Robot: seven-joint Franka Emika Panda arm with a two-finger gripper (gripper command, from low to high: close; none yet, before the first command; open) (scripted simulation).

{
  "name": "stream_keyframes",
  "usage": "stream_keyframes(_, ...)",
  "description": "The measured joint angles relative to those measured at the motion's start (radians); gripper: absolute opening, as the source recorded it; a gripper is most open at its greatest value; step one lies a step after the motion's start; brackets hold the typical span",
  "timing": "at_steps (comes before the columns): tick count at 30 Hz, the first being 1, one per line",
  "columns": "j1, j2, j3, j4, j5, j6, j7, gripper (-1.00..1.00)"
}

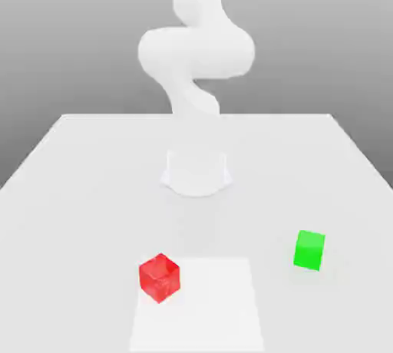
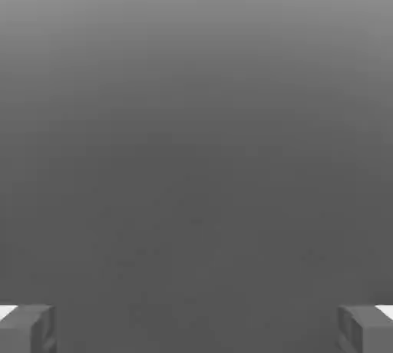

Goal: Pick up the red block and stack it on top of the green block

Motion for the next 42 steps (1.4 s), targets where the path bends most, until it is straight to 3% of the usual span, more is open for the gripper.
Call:
stream_keyframes(18, -0.175, 0.669, 0.036, -0.399, -0.003, 0.404, 0.512, 0.0)
stream_keyframes(25, -0.166, 0.923, 0.014, -0.403, -0.034, 0.608, 0.576, 0.0)
stream_keyframes(26, -0.162, 0.952, 0.01, -0.398, -0.036, 0.633, 0.579, -1.0)
stream_keyframes(33, -0.163, 0.956, 0.01, -0.398, -0.039, 0.638, 0.581, -1.0)
stream_keyframes(39, -0.17, 0.764, 0.023, -0.426, -0.013, 0.473, 0.562, -1.0)
stream_keyframes(42, -0.088, 0.7, 0.073, -0.44, 0.015, 0.425, 0.497, -1.0)
